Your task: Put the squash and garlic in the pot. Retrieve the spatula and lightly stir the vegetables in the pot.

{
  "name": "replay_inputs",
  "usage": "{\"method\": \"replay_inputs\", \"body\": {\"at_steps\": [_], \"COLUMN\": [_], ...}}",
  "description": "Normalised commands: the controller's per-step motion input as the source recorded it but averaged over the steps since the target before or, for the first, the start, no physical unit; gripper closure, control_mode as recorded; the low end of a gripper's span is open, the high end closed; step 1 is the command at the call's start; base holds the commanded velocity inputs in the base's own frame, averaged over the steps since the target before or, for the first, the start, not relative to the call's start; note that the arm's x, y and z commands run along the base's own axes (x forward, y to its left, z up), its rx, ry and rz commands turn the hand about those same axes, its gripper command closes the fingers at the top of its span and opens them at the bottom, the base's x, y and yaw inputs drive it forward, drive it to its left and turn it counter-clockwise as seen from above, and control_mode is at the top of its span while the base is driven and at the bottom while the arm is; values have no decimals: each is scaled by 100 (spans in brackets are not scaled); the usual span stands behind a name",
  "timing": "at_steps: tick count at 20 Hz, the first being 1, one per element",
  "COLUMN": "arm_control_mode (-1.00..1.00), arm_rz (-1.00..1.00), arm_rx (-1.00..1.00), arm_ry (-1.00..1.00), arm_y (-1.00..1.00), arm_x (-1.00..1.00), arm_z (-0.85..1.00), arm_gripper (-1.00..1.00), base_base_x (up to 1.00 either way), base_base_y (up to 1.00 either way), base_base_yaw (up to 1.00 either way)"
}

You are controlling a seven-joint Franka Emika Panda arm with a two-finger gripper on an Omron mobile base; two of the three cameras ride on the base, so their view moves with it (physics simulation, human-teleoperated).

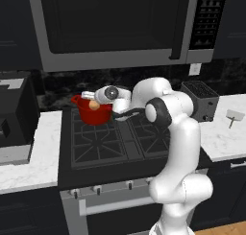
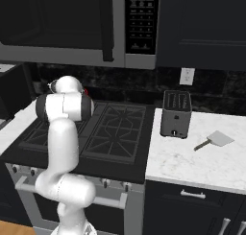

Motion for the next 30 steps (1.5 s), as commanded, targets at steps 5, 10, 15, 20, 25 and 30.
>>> {"method": "replay_inputs", "body": {"at_steps": [5,10,15,20,25,30], "arm_control_mode": [-100,-100,-100,-100,-100,-100], "arm_rz": [0,0,0,0,0,0], "arm_rx": [0,0,0,0,0,0], "arm_ry": [0,0,-1,-7,-7,-7], "arm_y": [1,1,0,0,0,-4], "arm_x": [35,30,2,0,-19,-82], "arm_z": [-5,-3,14,58,42,19], "arm_gripper": [100,-100,-100,-100,-100,-100], "base_base_x": [0,0,0,0,0,0], "base_base_y": [0,0,0,0,0,0], "base_base_yaw": [0,0,0,0,0,0]}}
